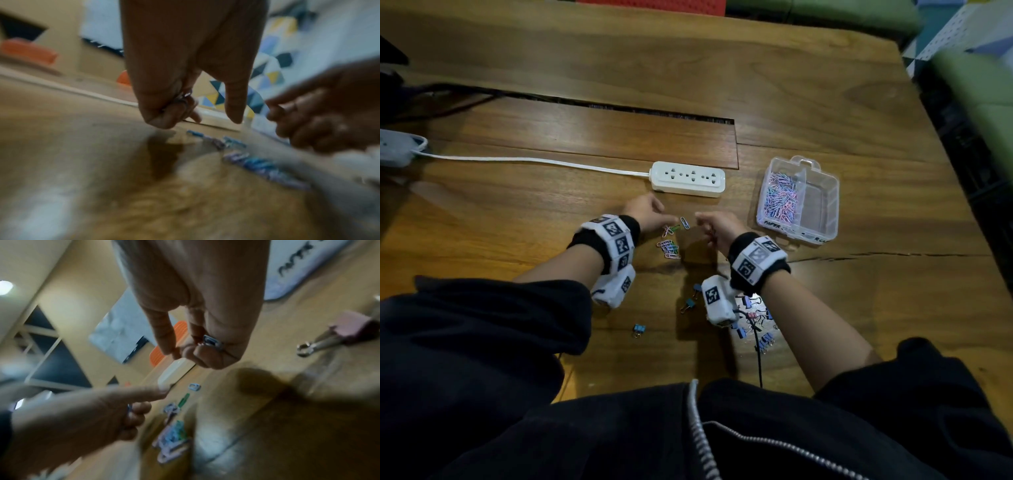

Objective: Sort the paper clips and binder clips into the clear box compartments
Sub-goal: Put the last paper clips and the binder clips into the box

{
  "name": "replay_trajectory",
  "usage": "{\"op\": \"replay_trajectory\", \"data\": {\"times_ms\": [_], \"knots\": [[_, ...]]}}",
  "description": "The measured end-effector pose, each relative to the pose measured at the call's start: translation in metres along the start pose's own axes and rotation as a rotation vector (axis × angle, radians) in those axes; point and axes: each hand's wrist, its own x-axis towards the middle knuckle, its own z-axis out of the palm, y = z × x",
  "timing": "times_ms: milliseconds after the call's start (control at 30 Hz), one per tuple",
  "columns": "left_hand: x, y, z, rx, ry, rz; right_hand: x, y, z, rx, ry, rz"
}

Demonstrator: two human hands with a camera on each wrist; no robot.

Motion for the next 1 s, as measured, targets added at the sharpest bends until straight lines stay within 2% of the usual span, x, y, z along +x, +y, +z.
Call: {"op": "replay_trajectory", "data": {"times_ms": [67,267,367,467,600,633,700,767,900,1000], "knots": [[0.0,-0.003,0.006,0.268,0.009,0.065,0.007,0.001,0.008,-0.263,0.03,-0.094],[-0.009,-0.006,0.021,0.412,-0.039,0.182,0.02,0.006,0.022,-0.837,0.137,-0.295],[-0.011,-0.009,0.022,0.487,-0.094,0.207,0.02,0.007,0.022,-0.944,0.136,-0.374],[-0.018,-0.011,0.013,0.247,-0.141,0.165,0.016,0.009,0.018,-1.028,0.095,-0.4],[-0.024,-0.015,0.001,-0.521,-0.275,-0.085,0.006,0.015,0.012,-1.136,0.014,-0.38],[-0.024,-0.016,-0.001,-0.652,-0.293,-0.133,0.003,0.018,0.011,-1.162,0.006,-0.375],[-0.024,-0.018,-0.004,-0.696,-0.3,-0.159,-0.001,0.024,0.008,-1.163,0.003,-0.369],[-0.025,-0.018,-0.003,-0.527,-0.273,-0.121,-0.004,0.027,0.005,-1.1,0.003,-0.367],[-0.026,-0.02,0.006,0.057,-0.148,0.089,-0.009,0.032,0.005,-0.973,-0.002,-0.334],[-0.03,-0.021,0.011,0.376,-0.174,0.248,-0.011,0.031,0.007,-0.98,-0.006,-0.325]]}}
